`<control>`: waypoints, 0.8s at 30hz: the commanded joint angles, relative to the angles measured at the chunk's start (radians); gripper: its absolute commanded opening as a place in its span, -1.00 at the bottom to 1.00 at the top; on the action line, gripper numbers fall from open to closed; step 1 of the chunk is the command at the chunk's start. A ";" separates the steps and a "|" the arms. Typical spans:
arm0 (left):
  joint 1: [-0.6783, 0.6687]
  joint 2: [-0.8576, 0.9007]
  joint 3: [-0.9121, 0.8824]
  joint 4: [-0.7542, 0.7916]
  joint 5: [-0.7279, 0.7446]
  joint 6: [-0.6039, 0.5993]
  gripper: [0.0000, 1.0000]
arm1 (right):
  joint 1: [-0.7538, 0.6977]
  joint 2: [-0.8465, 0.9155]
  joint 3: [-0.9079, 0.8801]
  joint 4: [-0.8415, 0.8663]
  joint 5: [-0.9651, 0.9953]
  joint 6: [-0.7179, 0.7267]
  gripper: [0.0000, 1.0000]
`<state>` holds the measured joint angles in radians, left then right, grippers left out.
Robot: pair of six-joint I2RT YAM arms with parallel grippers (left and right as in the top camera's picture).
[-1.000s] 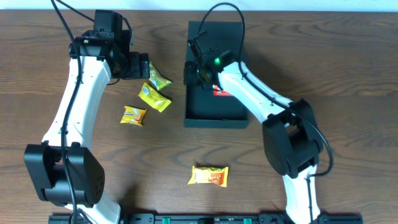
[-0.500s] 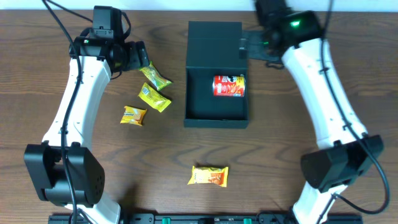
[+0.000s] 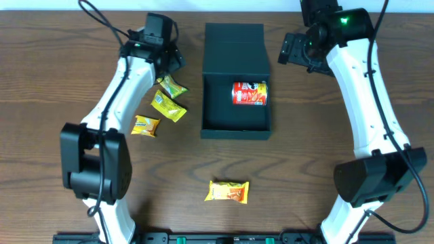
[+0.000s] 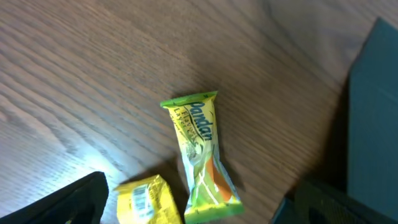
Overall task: Pack container
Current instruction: 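Reach the left gripper to the green-yellow Pandan packet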
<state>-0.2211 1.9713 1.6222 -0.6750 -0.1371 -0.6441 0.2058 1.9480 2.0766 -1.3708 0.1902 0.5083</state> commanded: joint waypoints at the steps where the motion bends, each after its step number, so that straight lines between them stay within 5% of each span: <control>1: 0.010 0.058 0.017 0.007 -0.055 -0.092 0.99 | -0.003 -0.006 0.004 -0.023 0.020 -0.002 0.98; 14: 0.005 0.182 0.017 0.026 0.104 -0.142 1.00 | -0.002 -0.006 0.003 -0.066 0.019 -0.001 0.98; 17: 0.003 0.185 0.017 0.030 0.101 -0.142 0.71 | -0.002 -0.006 0.003 -0.062 0.019 -0.001 0.99; 24: 0.003 0.224 0.017 0.045 0.105 -0.142 0.43 | -0.002 -0.006 0.003 -0.060 0.019 -0.001 0.99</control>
<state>-0.2134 2.1628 1.6226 -0.6281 -0.0311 -0.7856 0.2058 1.9480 2.0766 -1.4307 0.1928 0.5083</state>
